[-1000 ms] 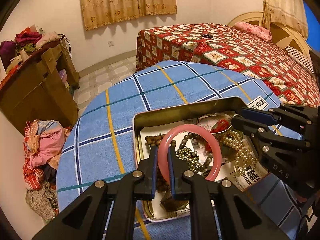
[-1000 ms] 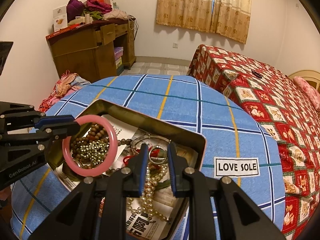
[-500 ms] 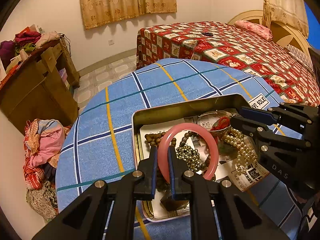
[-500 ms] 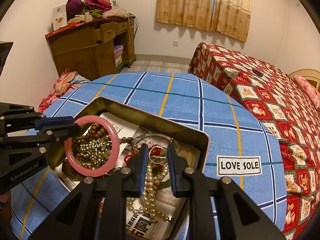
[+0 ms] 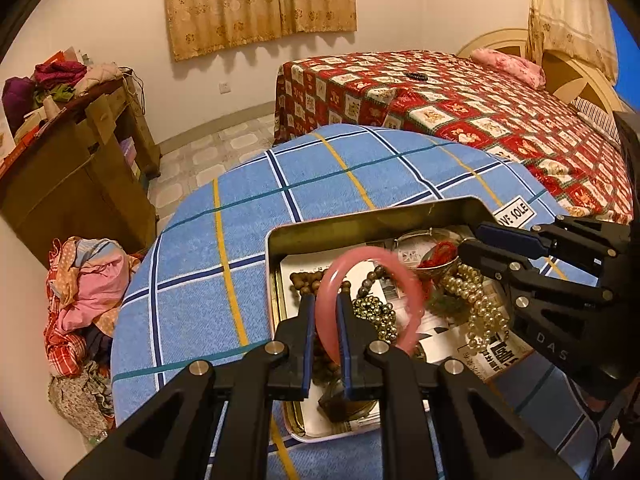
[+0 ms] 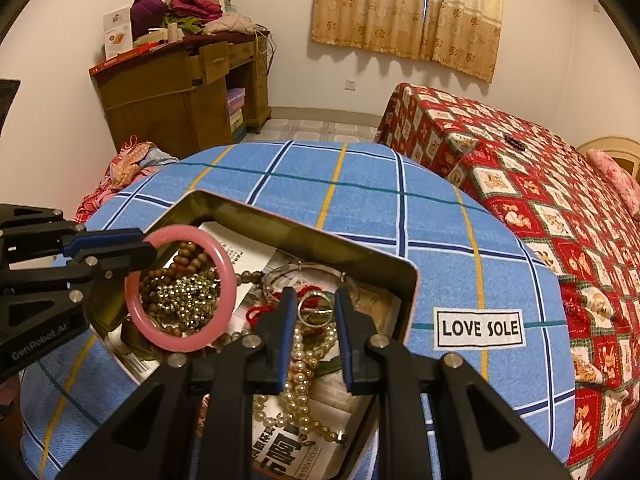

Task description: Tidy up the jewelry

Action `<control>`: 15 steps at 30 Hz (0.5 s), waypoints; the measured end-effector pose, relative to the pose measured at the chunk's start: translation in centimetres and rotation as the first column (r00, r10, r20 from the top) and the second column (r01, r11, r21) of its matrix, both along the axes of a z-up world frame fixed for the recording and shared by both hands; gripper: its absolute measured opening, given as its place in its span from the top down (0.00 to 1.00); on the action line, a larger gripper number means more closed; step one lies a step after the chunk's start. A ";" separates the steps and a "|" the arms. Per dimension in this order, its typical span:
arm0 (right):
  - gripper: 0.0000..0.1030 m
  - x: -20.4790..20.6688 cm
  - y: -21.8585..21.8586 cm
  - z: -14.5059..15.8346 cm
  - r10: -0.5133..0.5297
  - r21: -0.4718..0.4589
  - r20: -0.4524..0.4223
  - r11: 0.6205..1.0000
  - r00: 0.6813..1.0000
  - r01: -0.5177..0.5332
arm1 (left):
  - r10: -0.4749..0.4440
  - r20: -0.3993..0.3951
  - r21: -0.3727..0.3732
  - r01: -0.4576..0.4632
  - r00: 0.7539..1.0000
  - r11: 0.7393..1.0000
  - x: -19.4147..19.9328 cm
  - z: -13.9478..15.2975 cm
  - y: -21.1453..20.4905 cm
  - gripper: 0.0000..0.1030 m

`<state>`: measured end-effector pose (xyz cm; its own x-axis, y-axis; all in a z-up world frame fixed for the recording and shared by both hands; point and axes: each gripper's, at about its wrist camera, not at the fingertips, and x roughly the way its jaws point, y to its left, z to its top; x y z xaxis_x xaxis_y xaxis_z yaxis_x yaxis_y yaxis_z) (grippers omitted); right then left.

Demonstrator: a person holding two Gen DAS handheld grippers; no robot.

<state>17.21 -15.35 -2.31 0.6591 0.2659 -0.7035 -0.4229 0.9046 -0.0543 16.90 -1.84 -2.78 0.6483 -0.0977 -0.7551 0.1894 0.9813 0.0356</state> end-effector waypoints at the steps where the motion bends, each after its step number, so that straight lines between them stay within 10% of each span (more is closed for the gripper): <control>1: 0.73 -0.1 -0.1 0.1 0.000 0.005 0.003 1.000 1.000 0.000 | 0.002 0.003 0.003 -0.002 1.000 1.000 -0.1 0.1 0.0 0.86; 2: 0.62 -0.2 -0.2 0.1 0.002 0.009 0.001 1.000 1.000 -0.002 | 0.006 0.006 0.010 -0.006 1.000 1.000 -0.2 0.2 0.0 0.82; 4: 0.56 -0.4 -0.5 0.2 0.001 0.012 0.007 1.000 1.000 -0.001 | 0.014 0.023 0.008 -0.014 1.000 1.000 -0.5 0.5 0.1 0.43; 6: 0.50 -0.7 -0.7 0.4 0.000 0.020 0.010 1.000 1.000 -0.001 | 0.050 0.066 -0.004 -0.050 0.997 0.999 -1.0 1.1 0.7 0.30; 15: 0.35 -1.9 -1.4 0.9 -0.015 0.033 0.022 0.999 1.000 0.015 | 0.056 0.067 -0.032 -0.054 0.996 0.998 -2.0 1.6 1.0 0.30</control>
<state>15.28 -16.70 -1.37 0.6787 0.2787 -0.6795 -0.4082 0.9123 -0.0335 14.91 -0.88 -1.22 0.7031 -0.0825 -0.7063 0.1336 0.9909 0.0173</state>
